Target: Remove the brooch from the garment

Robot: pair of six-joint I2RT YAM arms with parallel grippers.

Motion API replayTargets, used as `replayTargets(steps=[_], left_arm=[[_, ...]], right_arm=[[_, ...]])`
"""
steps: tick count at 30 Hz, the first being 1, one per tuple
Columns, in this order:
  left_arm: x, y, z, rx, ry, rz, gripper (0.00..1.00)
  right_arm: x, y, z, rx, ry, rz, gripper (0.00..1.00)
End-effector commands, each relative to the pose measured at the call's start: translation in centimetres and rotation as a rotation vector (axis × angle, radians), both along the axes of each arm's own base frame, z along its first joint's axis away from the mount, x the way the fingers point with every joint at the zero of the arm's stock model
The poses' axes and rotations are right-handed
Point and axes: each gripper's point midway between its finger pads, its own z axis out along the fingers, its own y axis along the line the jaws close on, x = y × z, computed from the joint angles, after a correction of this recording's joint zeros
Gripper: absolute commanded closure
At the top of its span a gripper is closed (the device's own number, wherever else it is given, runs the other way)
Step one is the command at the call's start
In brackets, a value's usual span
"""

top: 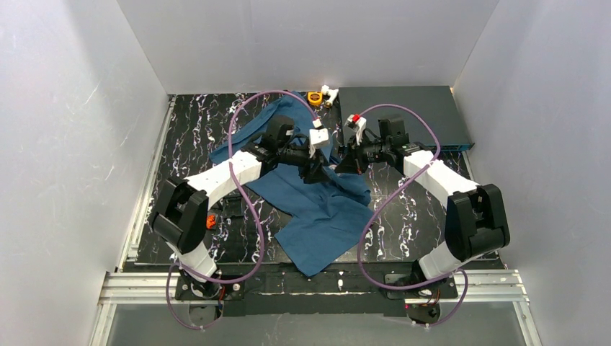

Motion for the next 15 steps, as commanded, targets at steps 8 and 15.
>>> replayTargets(steps=[8,15], left_arm=[[0.8,-1.3,-0.9,0.008,-0.066,-0.033,0.51],[0.3,-1.1,-1.6,0.029,-0.031,-0.04,0.59]], right_arm=[[-1.8,1.0,2.7,0.057,-0.088,0.093,0.99],[-2.2,1.0,3.1,0.065,-0.101,0.112,0.99]])
